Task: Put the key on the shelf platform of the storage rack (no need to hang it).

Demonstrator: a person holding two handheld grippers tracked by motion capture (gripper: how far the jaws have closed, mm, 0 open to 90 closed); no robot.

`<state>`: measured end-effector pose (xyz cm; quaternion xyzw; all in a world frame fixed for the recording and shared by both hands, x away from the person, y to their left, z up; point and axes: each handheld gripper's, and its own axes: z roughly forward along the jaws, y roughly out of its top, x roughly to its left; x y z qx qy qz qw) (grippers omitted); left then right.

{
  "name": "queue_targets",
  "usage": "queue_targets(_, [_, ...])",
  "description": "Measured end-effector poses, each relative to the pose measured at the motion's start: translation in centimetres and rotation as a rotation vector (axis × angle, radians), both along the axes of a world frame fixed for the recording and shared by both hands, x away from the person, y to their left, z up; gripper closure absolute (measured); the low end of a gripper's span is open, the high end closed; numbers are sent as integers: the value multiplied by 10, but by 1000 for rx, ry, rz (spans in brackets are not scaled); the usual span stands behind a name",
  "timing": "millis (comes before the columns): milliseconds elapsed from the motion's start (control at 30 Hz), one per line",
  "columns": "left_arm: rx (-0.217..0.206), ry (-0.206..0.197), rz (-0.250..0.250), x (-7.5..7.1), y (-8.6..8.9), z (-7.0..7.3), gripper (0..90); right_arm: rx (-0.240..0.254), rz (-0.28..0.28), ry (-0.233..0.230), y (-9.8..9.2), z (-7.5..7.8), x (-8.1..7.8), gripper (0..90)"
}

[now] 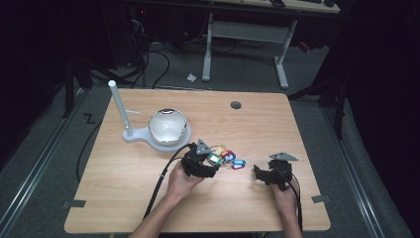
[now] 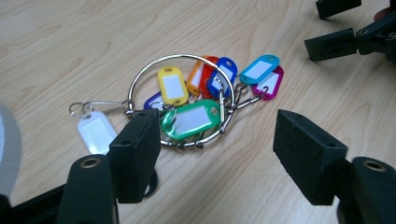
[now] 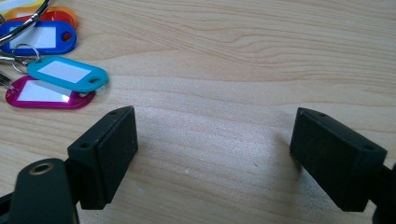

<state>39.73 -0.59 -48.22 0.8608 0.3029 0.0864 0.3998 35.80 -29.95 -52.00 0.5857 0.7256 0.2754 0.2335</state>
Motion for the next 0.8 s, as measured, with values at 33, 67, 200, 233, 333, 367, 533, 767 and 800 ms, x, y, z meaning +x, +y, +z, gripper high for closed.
queue_targets(33, [1, 3, 0, 1, -2, 0, 327, 0, 0, 0, 0, 0, 0, 152])
queue_targets(67, [2, 4, -6, 2, -5, -1, 326, 0, 0, 0, 0, 0, 0, 151])
queue_targets(200, [12, 7, -12, 6, -14, -7, 326, 0, 1, 0, 0, 0, 0, 152])
queue_targets(233, [11, 9, -12, 6, -16, -7, 327, 0, 1, 0, 0, 0, 0, 152])
queue_targets(333, [17, 17, -15, 10, -21, -10, 330, 0, 0, 0, 0, 0, 0, 151])
queue_targets(367, [24, 13, -15, 10, -22, -10, 328, 0, 0, 0, 0, 0, 0, 151])
queue_targets(533, [30, -4, -20, 16, -30, -10, 326, 0, 0, 0, 0, 0, 0, 151])
queue_targets(767, [39, 16, -5, 22, -37, -20, 306, 0, 0, 1, 0, 0, 0, 151])
queue_targets(800, [39, 16, -5, 22, -37, -20, 306, 0, 0, 1, 0, 0, 0, 151])
